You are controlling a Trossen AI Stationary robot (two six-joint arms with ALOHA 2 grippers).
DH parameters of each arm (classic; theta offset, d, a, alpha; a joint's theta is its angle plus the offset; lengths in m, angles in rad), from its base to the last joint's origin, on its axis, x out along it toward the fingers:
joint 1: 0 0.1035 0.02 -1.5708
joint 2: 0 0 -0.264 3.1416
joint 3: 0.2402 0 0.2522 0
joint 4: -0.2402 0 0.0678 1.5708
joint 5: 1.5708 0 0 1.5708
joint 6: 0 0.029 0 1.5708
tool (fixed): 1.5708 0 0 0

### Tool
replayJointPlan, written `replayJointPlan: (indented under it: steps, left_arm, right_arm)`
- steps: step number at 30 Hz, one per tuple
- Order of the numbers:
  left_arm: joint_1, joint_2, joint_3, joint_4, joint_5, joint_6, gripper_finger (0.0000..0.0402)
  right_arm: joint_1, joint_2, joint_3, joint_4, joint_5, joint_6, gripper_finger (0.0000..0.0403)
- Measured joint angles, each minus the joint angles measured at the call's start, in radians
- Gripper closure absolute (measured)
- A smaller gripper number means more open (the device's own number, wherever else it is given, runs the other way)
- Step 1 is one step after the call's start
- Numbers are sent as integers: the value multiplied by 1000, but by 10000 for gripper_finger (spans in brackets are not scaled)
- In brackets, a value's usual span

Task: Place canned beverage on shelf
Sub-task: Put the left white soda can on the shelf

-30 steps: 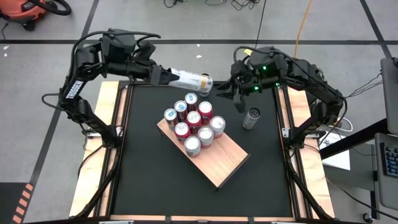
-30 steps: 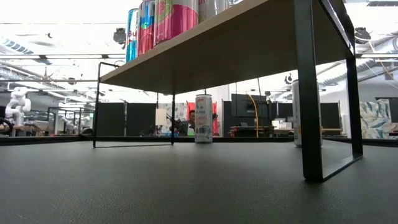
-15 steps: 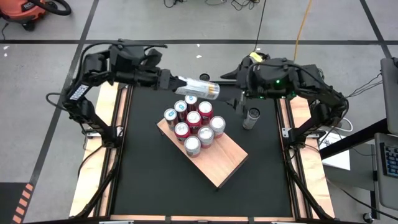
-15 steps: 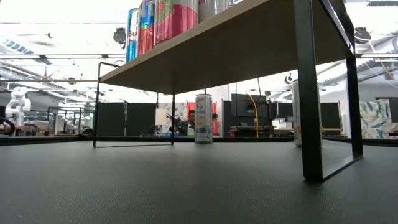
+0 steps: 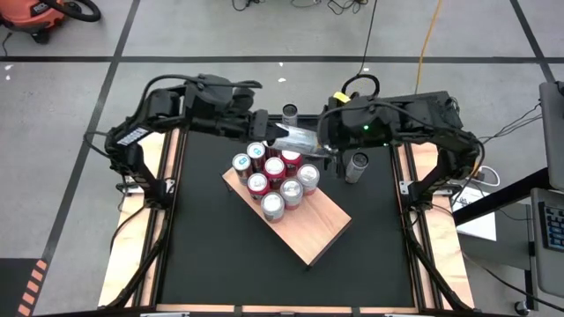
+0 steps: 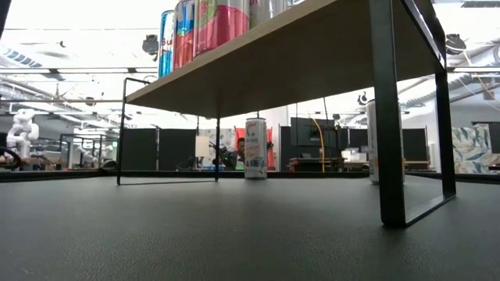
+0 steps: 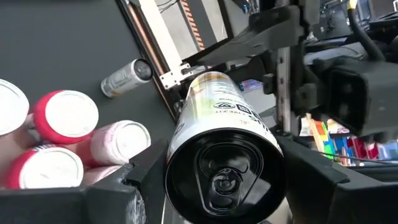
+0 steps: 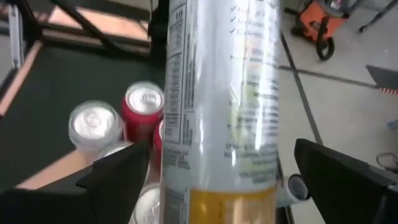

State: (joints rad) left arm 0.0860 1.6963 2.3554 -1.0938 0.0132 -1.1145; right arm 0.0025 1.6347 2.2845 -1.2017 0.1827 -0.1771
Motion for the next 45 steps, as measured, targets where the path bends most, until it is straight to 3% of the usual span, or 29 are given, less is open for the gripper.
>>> replayJointPlan:
  steps: [8, 19, 22, 31, 39, 45]
  left_arm:
    - [-23, 22, -1, 26, -22, -24, 163]
    - [-26, 33, -2, 30, -26, -34, 149]
    - [-25, 34, -2, 31, -24, -36, 147]
    - [-25, 34, -2, 40, -15, -25, 135]
    - [-29, 34, -2, 128, -23, 41, 63]
    - [-28, 34, -1, 233, -95, 133, 27]
  right_arm:
    - [-1, 23, 0, -53, -1, -7, 35]
    - [0, 23, 0, -70, -4, -22, 169]
    - [0, 23, 0, -69, -3, -22, 191]
    - [0, 23, 0, -69, -4, -14, 168]
    - [-1, -2, 1, -75, -55, 78, 179]
    - [-1, -46, -1, -115, -129, 131, 178]
